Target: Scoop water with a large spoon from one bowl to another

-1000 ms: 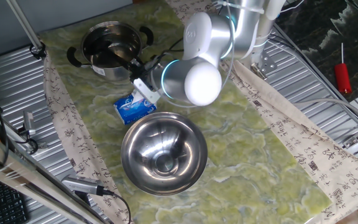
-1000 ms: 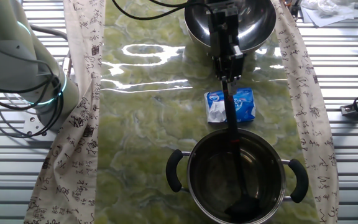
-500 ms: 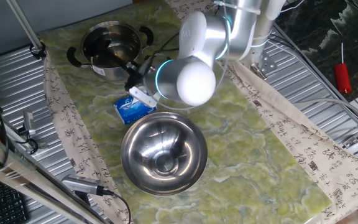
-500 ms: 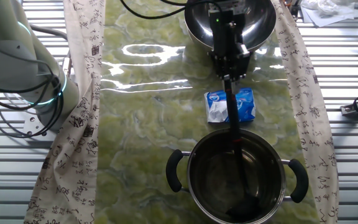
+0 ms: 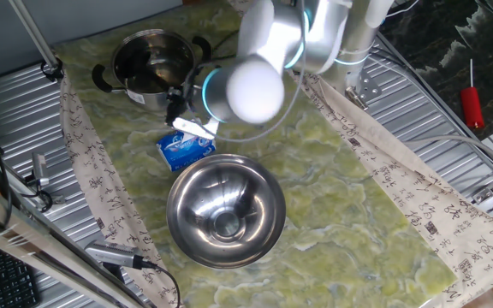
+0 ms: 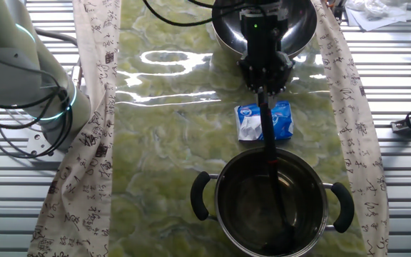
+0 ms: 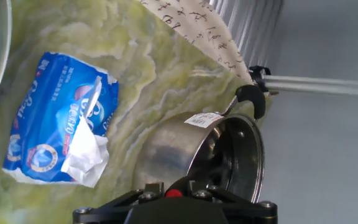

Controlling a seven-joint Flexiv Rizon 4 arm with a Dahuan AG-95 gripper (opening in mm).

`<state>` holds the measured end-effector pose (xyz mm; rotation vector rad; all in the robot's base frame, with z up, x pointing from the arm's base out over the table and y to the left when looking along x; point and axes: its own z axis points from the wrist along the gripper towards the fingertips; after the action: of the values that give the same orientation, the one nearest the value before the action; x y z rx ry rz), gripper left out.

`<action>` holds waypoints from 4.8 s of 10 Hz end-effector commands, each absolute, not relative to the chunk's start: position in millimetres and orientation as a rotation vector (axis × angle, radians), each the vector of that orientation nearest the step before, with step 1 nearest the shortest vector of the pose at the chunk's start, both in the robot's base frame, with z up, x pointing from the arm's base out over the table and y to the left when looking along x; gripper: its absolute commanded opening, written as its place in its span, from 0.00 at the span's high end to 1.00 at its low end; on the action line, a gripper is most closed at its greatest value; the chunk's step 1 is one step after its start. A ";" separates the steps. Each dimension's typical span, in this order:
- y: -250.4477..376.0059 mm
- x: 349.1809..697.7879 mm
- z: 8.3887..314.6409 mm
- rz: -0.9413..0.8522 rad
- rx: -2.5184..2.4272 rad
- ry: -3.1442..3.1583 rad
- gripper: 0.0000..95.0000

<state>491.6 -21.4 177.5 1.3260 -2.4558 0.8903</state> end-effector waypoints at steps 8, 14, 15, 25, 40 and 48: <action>-16.8 492.7 174.5 0.506 1.862 -2.196 1.00; -10.1 494.6 171.0 0.390 2.084 -1.929 1.00; -9.5 494.7 170.7 0.378 2.103 -1.899 1.00; -1.0 483.1 198.5 0.220 2.273 -1.613 1.00; -6.5 478.4 210.6 0.026 2.566 -1.259 1.00; -1.7 489.7 217.7 0.035 2.647 -1.154 0.40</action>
<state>489.2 -1.2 219.5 2.6590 -1.1482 0.0327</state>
